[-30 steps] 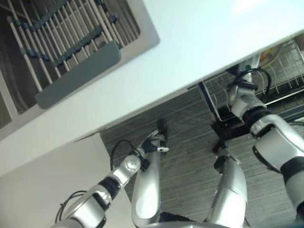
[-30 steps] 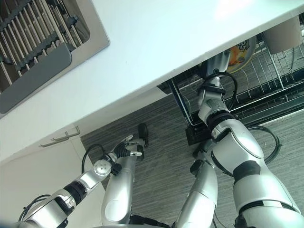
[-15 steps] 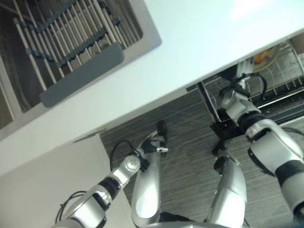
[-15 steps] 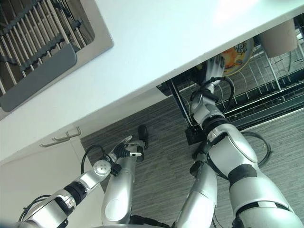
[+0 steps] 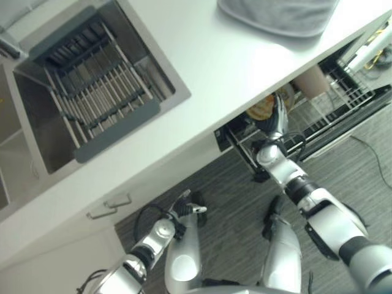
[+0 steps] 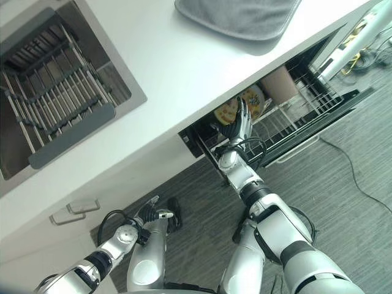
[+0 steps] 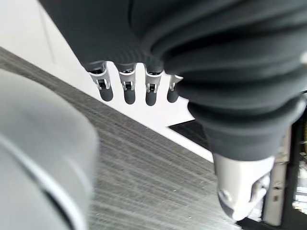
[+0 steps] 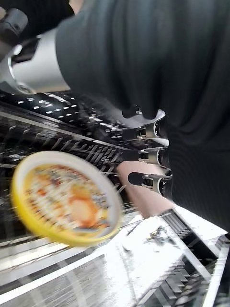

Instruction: Place the dishes in the dishwasher.

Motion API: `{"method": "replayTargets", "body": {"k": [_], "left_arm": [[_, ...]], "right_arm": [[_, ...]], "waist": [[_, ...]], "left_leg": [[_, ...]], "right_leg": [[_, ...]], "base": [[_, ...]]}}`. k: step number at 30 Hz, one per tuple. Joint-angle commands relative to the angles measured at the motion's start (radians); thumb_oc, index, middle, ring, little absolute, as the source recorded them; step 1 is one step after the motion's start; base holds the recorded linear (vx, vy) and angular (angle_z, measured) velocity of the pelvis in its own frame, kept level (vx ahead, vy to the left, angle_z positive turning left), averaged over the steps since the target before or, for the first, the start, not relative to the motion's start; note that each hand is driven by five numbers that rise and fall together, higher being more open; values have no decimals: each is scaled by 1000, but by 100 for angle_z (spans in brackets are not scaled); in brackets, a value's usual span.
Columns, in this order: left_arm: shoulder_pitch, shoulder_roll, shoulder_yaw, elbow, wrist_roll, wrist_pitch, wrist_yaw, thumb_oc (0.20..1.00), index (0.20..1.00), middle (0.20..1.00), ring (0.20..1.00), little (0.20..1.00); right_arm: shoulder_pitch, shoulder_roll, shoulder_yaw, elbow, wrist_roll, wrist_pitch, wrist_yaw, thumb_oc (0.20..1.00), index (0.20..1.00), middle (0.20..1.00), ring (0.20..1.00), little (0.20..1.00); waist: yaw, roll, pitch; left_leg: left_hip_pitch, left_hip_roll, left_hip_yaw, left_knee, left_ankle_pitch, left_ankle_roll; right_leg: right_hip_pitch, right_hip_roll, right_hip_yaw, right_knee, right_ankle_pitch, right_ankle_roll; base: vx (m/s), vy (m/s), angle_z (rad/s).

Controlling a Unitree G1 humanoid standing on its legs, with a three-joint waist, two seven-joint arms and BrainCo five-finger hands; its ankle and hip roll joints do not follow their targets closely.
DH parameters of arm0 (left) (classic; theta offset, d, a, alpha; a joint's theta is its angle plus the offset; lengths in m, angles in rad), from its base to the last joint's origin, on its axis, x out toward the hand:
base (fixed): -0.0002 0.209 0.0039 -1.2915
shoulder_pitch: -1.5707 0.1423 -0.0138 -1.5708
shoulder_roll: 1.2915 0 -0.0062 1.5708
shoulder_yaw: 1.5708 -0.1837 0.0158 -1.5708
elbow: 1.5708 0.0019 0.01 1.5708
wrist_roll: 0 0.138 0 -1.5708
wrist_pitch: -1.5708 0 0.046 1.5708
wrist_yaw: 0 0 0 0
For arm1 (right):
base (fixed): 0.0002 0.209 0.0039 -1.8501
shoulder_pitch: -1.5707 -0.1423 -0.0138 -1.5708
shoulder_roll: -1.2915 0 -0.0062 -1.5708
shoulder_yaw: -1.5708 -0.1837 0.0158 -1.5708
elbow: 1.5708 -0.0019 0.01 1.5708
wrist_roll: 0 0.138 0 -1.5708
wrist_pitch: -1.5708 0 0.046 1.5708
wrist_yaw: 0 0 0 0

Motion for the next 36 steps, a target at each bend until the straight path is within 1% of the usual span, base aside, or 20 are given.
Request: {"method": "replayTargets", "body": {"k": [1,2,3,4,7,12,13,14,15,18,19,25,26,27,28,29,31,32,34,36], "left_arm": [[2,-33,-5,16,3,-30,-10,1000,1000,1000,1000,1000],[14,-35,-3,25,7,-32,-7,1000,1000,1000,1000,1000],[20,-35,-1,29,8,-31,-8,1000,1000,1000,1000,1000],[57,-36,21,48,5,-17,-12,1000,1000,1000,1000,1000],[96,-35,49,60,12,2,-22,1000,1000,1000,1000,1000],[184,-33,126,74,22,35,-74,1000,1000,1000,1000,1000],[215,-34,150,77,23,47,-95,1000,1000,1000,1000,1000],[231,-35,160,80,22,48,-102,1000,1000,1000,1000,1000],[281,-39,193,87,26,49,-112,1000,1000,1000,1000,1000],[318,-41,229,96,33,57,-122,1000,1000,1000,1000,1000],[337,-38,260,113,44,65,-137,1000,1000,1000,1000,1000],[344,-37,266,119,51,71,-141,1000,1000,1000,1000,1000],[359,-33,268,139,101,93,-147,1000,1000,1000,1000,1000],[352,-15,234,144,145,102,-146,1000,1000,1000,1000,1000],[345,-11,223,143,128,120,-153,1000,1000,1000,1000,1000],[337,-7,212,145,62,151,-219,1000,1000,1000,1000,1000],[331,-9,209,148,45,172,-242,1000,1000,1000,1000,1000],[326,-13,203,159,26,190,-264,1000,1000,1000,1000,1000],[320,-15,196,164,16,199,-270,1000,1000,1000,1000,1000],[315,-18,189,164,27,216,-282,1000,1000,1000,1000,1000]], "right_arm": [[-52,-35,-36,-88,-11,-39,-7,1000,1000,1000,1000,1000],[-28,-29,-42,-120,34,-51,0,1000,1000,1000,1000,1000],[-16,-26,-48,-132,56,-52,12,1000,1000,1000,1000,1000],[72,-10,-61,-185,140,-57,102,1000,1000,1000,1000,1000],[147,-17,-69,-223,125,-83,163,1000,1000,1000,1000,1000],[290,-75,-135,-322,58,-152,300,1000,1000,1000,1000,1000],[353,-103,-173,-359,52,-200,325,1000,1000,1000,1000,1000],[382,-113,-191,-377,43,-207,327,1000,1000,1000,1000,1000],[495,-140,-260,-433,25,-257,323,1000,1000,1000,1000,1000],[594,-160,-337,-482,10,-290,292,1000,1000,1000,1000,1000],[665,-163,-415,-490,24,-320,260,1000,1000,1000,1000,1000],[684,-158,-439,-485,33,-328,249,1000,1000,1000,1000,1000],[737,-131,-520,-421,77,-383,170,1000,1000,1000,1000,1000],[767,-101,-572,-317,189,-442,112,1000,1000,1000,1000,1000],[768,-93,-584,-284,227,-449,103,1000,1000,1000,1000,1000],[762,-74,-599,-200,275,-490,86,1000,1000,1000,1000,1000],[754,-58,-613,-117,348,-515,98,1000,1000,1000,1000,1000],[738,-27,-638,10,468,-555,136,1000,1000,1000,1000,1000],[727,-10,-644,71,536,-564,179,1000,1000,1000,1000,1000],[708,26,-640,141,690,-544,279,1000,1000,1000,1000,1000]], "waist": [[33,15,64],[27,9,58],[24,5,51],[8,-16,8],[-7,-35,-34],[-37,-55,-122],[-48,-60,-151],[-53,-61,-162],[-70,-66,-191],[-92,-72,-211],[-112,-78,-221],[-116,-80,-224],[-133,-83,-231],[-143,-75,-240],[-144,-72,-241],[-142,-65,-246],[-137,-59,-249],[-126,-51,-253],[-117,-46,-254],[-101,-38,-256]], "left_leg": [[106,-50,-27,-115,1,36],[129,-50,-15,-137,25,44],[139,-50,-14,-142,24,44],[197,-54,-6,-168,22,41],[250,-56,0,-190,20,38],[353,-59,12,-240,18,31],[378,-61,13,-253,16,29],[386,-61,14,-257,15,30],[409,-59,19,-265,11,32],[426,-56,30,-268,5,35],[437,-53,41,-265,-5,37],[440,-52,43,-263,-8,38],[447,-51,53,-260,-18,44],[458,-50,60,-268,-18,42],[461,-50,61,-272,-17,41],[466,-51,59,-276,-16,40],[470,-52,57,-279,-15,40],[478,-53,51,-283,-15,39],[482,-54,45,-286,-13,39],[486,-57,37,-292,-9,37]], "right_leg": [[40,5,-36,224,-239,22],[62,11,-41,193,-215,12],[72,12,-41,185,-213,12],[133,21,-36,140,-208,15],[192,30,-32,95,-203,16],[297,58,-20,14,-191,20],[319,65,-13,-5,-186,22],[324,66,-10,-9,-185,23],[341,72,0,-17,-184,24],[351,77,7,-17,-188,23],[358,82,12,-15,-195,23],[360,83,13,-14,-197,22],[366,90,16,-9,-207,19],[374,96,15,-15,-210,21],[378,97,15,-18,-209,21],[383,97,12,-20,-210,20],[387,98,9,-22,-211,19],[395,96,1,-23,-212,19],[400,95,-5,-24,-211,19],[407,92,-18,-24,-211,18]], "base": [[23,25,-5],[0,17,-8],[127,27,-22],[168,20,-22],[194,6,-20],[220,2,-17],[220,-2,-9],[332,-17,-9],[239,-24,-5],[187,-41,-7],[134,-50,-14],[38,-26,-7],[140,-143,-1],[155,-150,7],[106,-72,9],[59,-24,3],[71,-31,-7],[84,-38,-3],[93,-37,5],[102,-32,5]]}}
